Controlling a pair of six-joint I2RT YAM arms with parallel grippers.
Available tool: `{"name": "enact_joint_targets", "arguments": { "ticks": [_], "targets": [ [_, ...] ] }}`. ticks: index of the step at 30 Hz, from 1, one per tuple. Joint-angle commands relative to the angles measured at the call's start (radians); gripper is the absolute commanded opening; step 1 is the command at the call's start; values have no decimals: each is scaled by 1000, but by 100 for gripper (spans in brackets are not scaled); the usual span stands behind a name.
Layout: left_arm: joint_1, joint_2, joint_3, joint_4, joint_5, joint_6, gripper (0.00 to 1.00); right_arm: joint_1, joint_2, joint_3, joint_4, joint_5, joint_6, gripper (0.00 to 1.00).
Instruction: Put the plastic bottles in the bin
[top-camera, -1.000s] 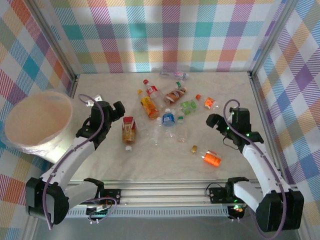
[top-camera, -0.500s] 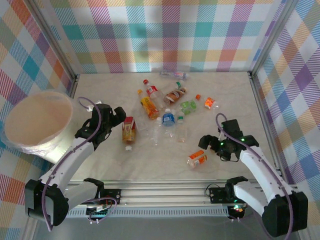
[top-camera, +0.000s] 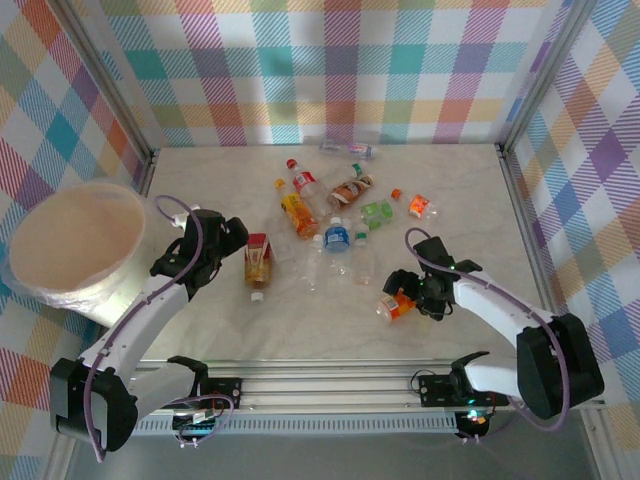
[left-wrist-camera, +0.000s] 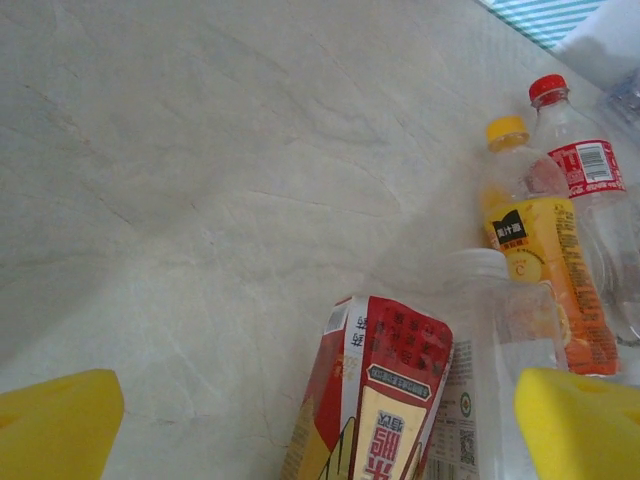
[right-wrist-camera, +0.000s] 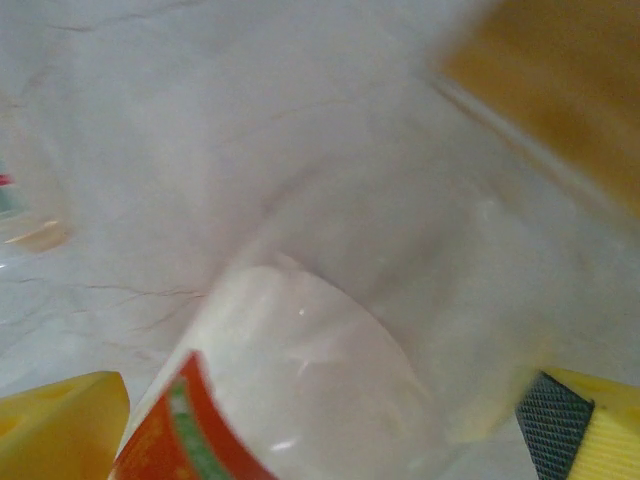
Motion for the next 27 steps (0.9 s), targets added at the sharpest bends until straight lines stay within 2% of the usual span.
{"name": "enact_joint_targets", "arguments": {
  "ticks": [1,6,12,15,18,22,27],
  "targets": [
    [-4,-26,0,-35,-32,-15,100,8,27,0,6,43,88,100],
    [-4,-27,-5,-23,-8,-14,100,8,104,31,59,73,171,100],
    [-4,-25,14,-31,70,22,100,8,133,58,80,100,94,91],
    [-4,-25,12,-17,116,26,100,8,114,43,105,100,11,83],
    [-6,-16,8,4,164,35,100,8,91,23,120,154,-58,77],
    [-20,-1,12,43,235,52,100,8,62,16,168,173,-161,63],
    [-74,-2,12,141,311,53,100,8,-72,22,207,137,-247,52]
  ]
}}
